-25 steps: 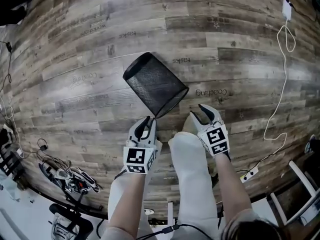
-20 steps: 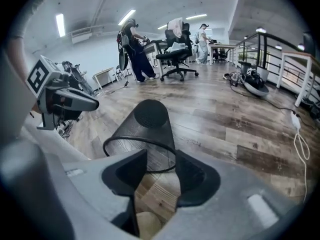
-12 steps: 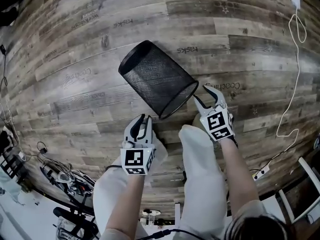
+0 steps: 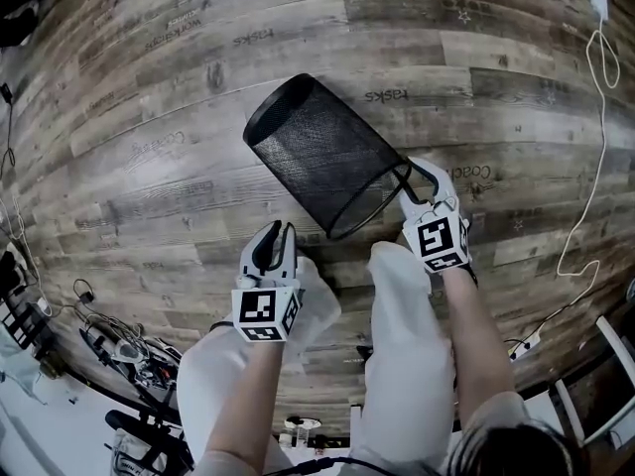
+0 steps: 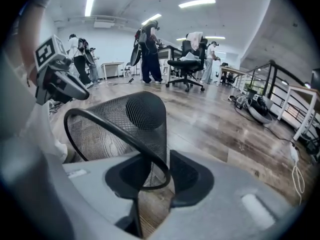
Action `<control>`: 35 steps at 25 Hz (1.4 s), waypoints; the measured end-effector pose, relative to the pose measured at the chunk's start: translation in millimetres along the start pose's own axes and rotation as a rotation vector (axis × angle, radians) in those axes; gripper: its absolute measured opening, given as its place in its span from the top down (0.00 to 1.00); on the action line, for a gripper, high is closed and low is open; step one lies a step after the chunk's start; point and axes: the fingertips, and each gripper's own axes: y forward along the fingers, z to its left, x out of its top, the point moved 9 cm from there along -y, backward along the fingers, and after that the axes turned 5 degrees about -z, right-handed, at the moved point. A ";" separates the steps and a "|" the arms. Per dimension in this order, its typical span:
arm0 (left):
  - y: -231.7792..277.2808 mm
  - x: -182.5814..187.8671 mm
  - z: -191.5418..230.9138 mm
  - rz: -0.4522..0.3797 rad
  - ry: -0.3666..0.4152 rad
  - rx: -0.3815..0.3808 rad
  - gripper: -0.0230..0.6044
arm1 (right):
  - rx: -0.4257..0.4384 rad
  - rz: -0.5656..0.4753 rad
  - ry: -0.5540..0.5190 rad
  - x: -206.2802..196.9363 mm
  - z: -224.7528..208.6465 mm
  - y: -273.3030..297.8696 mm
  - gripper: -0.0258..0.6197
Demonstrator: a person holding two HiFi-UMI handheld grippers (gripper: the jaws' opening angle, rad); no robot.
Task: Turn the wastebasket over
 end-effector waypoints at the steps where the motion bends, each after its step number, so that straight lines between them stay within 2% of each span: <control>1: 0.2 -0.5 0.7 0.000 -0.006 0.004 0.86 | 0.003 0.001 -0.009 0.4 0.7 0.5 0.81; 9: -14.6 9.3 1.5 -0.002 -0.042 0.012 0.86 | 0.078 0.103 -0.163 12.6 17.3 -7.7 0.85; 14: -42.5 22.1 11.9 -0.011 -0.098 0.068 0.86 | 0.056 0.139 -0.112 32.5 21.1 -28.8 0.87; 19: -73.6 24.0 12.7 0.036 -0.106 0.081 0.86 | 0.111 0.186 -0.119 54.3 35.0 -50.7 0.89; 24: -96.8 14.3 14.9 0.080 -0.194 0.099 0.86 | 0.139 0.220 -0.047 76.1 41.6 -62.5 0.90; 29: -97.6 -1.6 18.1 0.150 -0.258 0.072 0.84 | 0.150 0.227 0.052 90.8 35.3 -67.7 0.90; 35: -83.0 7.6 13.5 0.137 -0.299 -0.036 0.76 | 0.168 0.234 0.116 98.7 27.3 -65.3 0.90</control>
